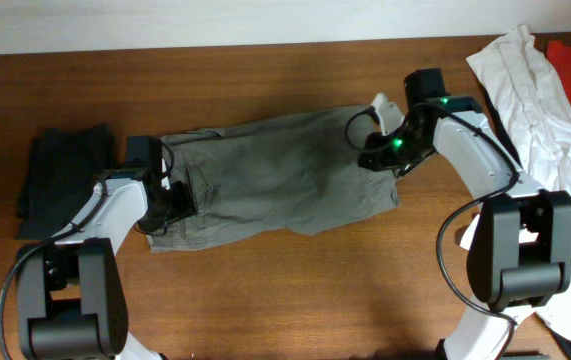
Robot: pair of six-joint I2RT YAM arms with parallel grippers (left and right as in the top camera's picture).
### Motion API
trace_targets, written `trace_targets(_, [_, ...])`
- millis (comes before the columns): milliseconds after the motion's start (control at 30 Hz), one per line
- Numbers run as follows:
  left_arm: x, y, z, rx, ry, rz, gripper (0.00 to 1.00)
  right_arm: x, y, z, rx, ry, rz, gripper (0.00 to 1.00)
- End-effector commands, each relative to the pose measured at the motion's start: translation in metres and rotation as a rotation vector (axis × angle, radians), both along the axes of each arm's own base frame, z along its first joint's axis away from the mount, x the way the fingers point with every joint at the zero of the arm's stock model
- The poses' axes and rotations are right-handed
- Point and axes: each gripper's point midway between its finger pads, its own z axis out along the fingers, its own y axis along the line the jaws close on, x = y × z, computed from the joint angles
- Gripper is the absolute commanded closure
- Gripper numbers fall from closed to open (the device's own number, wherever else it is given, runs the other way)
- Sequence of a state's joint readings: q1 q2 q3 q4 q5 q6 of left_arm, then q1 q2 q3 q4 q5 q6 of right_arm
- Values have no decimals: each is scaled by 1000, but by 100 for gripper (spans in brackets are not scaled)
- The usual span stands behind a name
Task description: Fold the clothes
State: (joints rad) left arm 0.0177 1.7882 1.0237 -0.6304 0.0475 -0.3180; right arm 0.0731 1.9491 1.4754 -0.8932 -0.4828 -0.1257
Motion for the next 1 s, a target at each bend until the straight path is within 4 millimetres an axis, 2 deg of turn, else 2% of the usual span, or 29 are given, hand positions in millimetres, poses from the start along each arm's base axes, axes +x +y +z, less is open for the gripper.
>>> trace_targets(0, [-23, 16, -29, 66, 103, 32, 37, -17, 36, 16, 118, -30, 138, 77])
trace_targets(233, [-23, 14, -29, 58, 103, 31, 37, -20, 34, -22, -34, -53, 160, 76])
trace_targets(333, [-23, 14, -29, 58, 104, 31, 37, -21, 23, -47, -83, -27, 110, 76])
trace_targets(467, [-23, 14, -29, 58, 104, 31, 37, -15, -10, -76, -210, 9, -6, 76])
trace_targets(533, [-23, 14, -29, 58, 104, 31, 37, -10, -35, -88, -304, 33, -118, 78])
trace_targets(633, [-24, 14, -29, 58, 105, 31, 37, -6, -79, -94, -435, 64, -319, 80])
trace_targets(700, [-24, 14, -29, 58, 107, 31, 37, -5, -97, -94, -455, 76, -394, 80])
trace_targets(833, [-24, 14, -29, 59, 107, 31, 37, -7, -123, -94, -450, 103, -474, 81])
trace_targets(967, [-24, 14, -29, 59, 107, 31, 37, -15, -135, -95, -460, 138, -498, 83])
